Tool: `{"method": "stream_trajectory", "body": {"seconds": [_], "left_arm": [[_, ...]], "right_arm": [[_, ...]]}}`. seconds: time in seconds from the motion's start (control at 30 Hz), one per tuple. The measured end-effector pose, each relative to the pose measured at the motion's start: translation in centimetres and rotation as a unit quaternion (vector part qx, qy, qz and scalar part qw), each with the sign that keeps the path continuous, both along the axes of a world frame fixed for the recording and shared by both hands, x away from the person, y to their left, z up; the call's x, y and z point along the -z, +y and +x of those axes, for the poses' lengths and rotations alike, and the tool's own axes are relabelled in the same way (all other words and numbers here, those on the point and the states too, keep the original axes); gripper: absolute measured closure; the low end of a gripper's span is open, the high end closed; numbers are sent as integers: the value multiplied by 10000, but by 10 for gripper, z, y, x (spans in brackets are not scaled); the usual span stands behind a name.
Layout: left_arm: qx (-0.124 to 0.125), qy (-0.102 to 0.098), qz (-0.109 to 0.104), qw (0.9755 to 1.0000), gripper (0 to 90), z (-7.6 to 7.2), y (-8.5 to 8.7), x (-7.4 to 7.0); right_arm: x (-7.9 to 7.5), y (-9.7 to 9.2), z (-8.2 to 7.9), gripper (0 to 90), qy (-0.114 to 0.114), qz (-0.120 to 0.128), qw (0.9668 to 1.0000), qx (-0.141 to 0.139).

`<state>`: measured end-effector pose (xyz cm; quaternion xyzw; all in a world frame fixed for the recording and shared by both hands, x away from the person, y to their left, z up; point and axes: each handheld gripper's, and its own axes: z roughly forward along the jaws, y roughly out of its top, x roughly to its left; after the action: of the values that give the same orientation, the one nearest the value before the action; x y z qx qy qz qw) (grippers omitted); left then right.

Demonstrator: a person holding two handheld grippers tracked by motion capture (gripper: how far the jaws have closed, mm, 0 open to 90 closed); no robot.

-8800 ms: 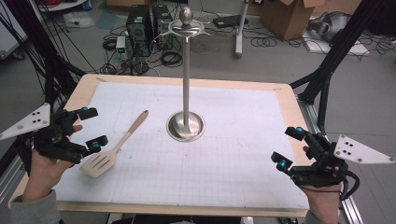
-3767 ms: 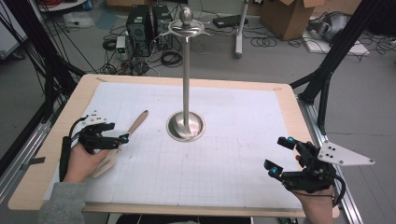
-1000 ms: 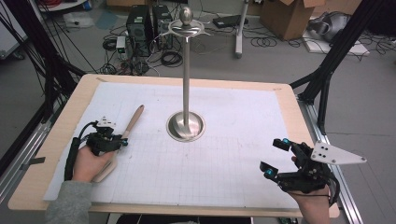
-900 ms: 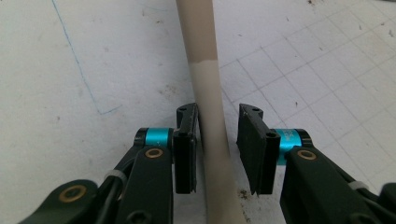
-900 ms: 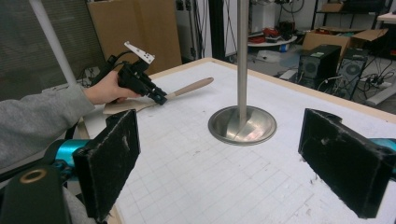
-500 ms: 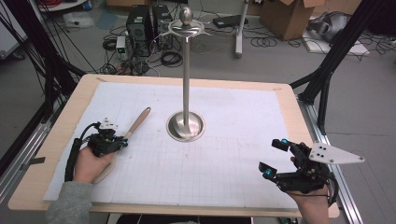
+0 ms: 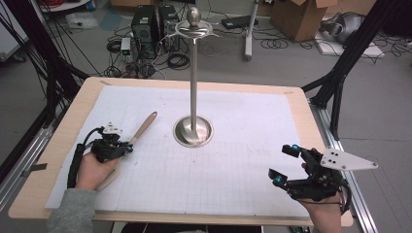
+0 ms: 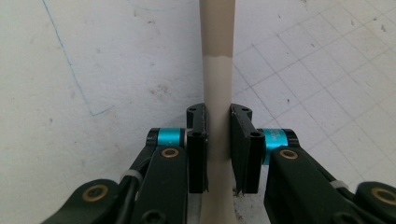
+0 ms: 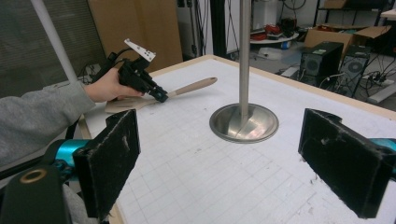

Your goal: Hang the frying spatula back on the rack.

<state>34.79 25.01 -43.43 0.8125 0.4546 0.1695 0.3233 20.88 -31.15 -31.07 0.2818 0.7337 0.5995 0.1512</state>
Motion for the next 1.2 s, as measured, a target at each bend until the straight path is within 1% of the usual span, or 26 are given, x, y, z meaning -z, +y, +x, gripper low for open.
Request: {"method": "stream_trajectory", "body": {"seconds": [0.17, 0.27, 0.33, 0.43, 0.6, 0.77, 1.0, 1.2], "left_arm": [[-25, -16, 10, 10000, 776, -1, 2, -2], [-38, -82, -108, 9999, 776, -2, 5, -5], [-40, -111, -267, 9996, 776, -3, 7, -8], [-50, -206, -435, 9988, 776, -5, 11, -12], [-49, -278, -511, 9983, 776, -6, 14, -15], [-94, -357, -707, 9968, 777, -8, 17, -19], [-33, -433, -781, 9960, 777, -10, 20, -25], [47, -511, -897, 9946, 777, -11, 19, -31]], "right_arm": [[1, 0, 1, 116, 22, 12, 10000, -9], [1, 0, 1, 116, 27, 16, 10000, -13], [1, 0, 1, 116, 9, 19, 10000, -17], [0, 0, 1, 116, -4, 21, 10000, -17], [0, 1, 0, 116, 18, 21, 10000, -30], [0, 0, 1, 116, 13, 29, 10000, -30], [0, 1, 1, 116, 12, 9, 10000, -31], [0, 2, 1, 116, -6, -3, 10000, -45]]}}
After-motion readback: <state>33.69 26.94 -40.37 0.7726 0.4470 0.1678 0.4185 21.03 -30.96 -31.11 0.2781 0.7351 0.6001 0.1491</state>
